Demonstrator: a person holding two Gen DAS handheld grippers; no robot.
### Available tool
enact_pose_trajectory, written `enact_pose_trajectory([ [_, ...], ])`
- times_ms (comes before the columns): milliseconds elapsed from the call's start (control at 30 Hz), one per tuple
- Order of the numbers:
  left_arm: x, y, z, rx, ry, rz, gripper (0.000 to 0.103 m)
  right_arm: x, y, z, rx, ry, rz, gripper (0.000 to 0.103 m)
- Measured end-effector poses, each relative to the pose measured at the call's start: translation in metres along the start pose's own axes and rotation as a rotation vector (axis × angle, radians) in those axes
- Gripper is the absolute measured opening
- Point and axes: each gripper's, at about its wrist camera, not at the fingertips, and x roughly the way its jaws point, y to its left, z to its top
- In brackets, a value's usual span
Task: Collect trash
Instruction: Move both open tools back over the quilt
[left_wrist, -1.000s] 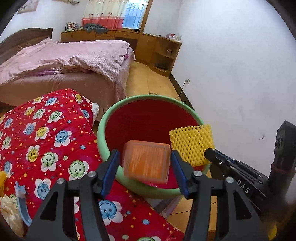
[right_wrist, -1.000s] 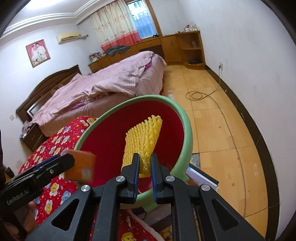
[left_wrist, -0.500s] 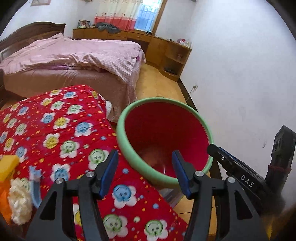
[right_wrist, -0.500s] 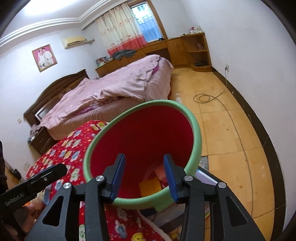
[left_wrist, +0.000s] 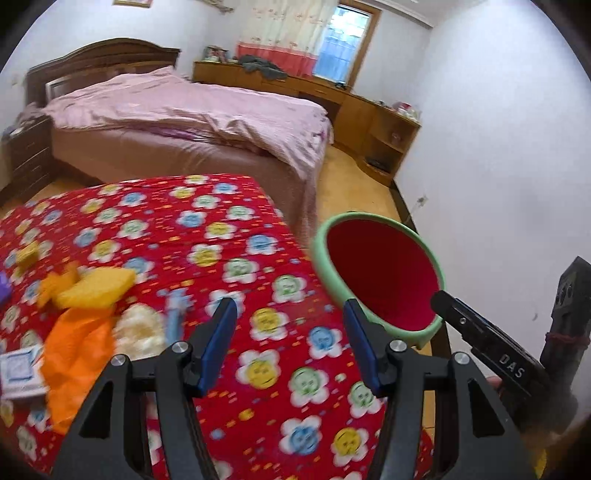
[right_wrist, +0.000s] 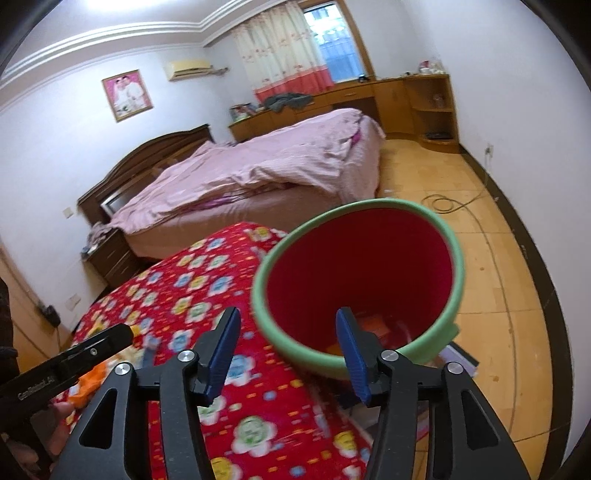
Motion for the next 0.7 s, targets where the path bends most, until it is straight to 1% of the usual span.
enact_pose_trajectory([
  [33,-0.006,0.005,-0.001,-0.007,-0.007,0.012,0.060,-0.001,0.006,-0.001,-0.008,0.003,0.010,0.060],
  [267,-0.045,0.042,-0.008,-0.041,-0.043,0.097,0.060,-0.004,0.045,-0.007,-0.066,0.034,0.064,0.062],
  [367,-0.058,0.060,-0.011,-0.064,-0.051,0.124,0.061,-0.004,0.066,-0.011,-0.099,0.050,0.085,0.066],
  [467,-0.070,0.078,-0.014,-0.081,-0.050,0.147,0.061,-0.005,0.082,-0.015,-0.122,0.063,0.095,0.068],
  [600,-0.086,0.103,-0.015,-0.092,-0.059,0.194,0.061,-0.003,0.098,-0.020,-0.147,0.085,0.110,0.069],
  [700,-0.092,0.125,-0.013,-0.097,-0.056,0.238,0.061,0.001,0.107,-0.020,-0.160,0.086,0.110,0.070],
])
